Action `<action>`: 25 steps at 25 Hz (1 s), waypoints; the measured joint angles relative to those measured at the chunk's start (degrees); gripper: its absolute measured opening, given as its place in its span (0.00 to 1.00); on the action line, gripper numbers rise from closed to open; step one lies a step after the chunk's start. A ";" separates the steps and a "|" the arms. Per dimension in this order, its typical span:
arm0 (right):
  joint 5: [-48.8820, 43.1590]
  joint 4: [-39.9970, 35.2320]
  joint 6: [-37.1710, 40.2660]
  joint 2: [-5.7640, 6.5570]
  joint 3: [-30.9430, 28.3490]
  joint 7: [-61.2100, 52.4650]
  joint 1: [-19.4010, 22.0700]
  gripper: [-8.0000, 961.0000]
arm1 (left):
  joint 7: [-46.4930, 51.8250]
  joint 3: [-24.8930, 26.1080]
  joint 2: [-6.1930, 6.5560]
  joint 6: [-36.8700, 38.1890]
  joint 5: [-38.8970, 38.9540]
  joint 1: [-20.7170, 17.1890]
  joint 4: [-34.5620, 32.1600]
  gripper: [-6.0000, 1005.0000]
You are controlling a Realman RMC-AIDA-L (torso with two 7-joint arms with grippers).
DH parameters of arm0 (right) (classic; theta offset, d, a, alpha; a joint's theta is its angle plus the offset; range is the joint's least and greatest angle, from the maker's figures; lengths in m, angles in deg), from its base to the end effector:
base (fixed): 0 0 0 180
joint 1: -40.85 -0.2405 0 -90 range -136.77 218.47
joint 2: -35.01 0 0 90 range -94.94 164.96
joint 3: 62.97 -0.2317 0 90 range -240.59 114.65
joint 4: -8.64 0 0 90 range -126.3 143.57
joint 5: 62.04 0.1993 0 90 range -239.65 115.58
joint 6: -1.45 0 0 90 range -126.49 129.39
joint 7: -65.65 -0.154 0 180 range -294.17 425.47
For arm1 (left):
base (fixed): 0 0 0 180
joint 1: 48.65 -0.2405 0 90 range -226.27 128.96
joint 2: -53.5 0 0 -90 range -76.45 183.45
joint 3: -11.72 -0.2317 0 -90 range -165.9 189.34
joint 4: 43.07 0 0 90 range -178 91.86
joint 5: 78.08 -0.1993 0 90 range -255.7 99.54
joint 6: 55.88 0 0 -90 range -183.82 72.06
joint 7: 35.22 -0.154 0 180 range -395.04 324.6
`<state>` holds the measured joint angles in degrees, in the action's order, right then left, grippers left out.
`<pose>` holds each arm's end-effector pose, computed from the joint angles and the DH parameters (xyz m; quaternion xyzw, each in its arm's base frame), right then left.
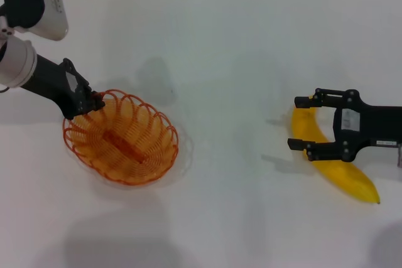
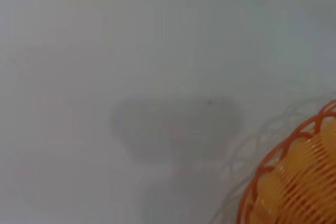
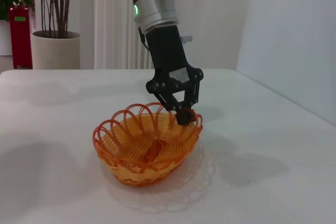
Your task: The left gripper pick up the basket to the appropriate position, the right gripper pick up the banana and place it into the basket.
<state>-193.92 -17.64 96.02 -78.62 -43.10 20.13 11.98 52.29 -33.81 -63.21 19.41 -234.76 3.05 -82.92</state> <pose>0.2898 0.2790 0.0188 -0.9642 0.0542 0.1921 0.1749 -0.2166 0.3959 0.0070 -0.9761 -0.0587 0.1587 0.1364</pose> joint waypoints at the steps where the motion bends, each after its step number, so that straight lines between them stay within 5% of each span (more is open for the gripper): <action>1: 0.03 0.00 0.01 0.03 -0.02 0.00 0.08 0.80 | 0.03 -0.01 -0.04 0.02 0.11 -0.04 -0.17 0.11; 14: 0.19 0.00 0.01 0.34 -0.53 0.00 0.47 0.80 | 0.83 -0.09 -0.45 2.85 3.98 -2.92 -5.41 0.09; 25: 0.32 0.00 -0.01 0.34 -1.44 0.00 0.49 0.80 | 17.21 -0.84 -0.24 8.45 12.73 -6.51 -11.10 0.08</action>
<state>-193.60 -17.64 96.01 -78.28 -44.54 20.13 12.46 69.50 -34.65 -63.46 27.87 -222.03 -3.46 -94.02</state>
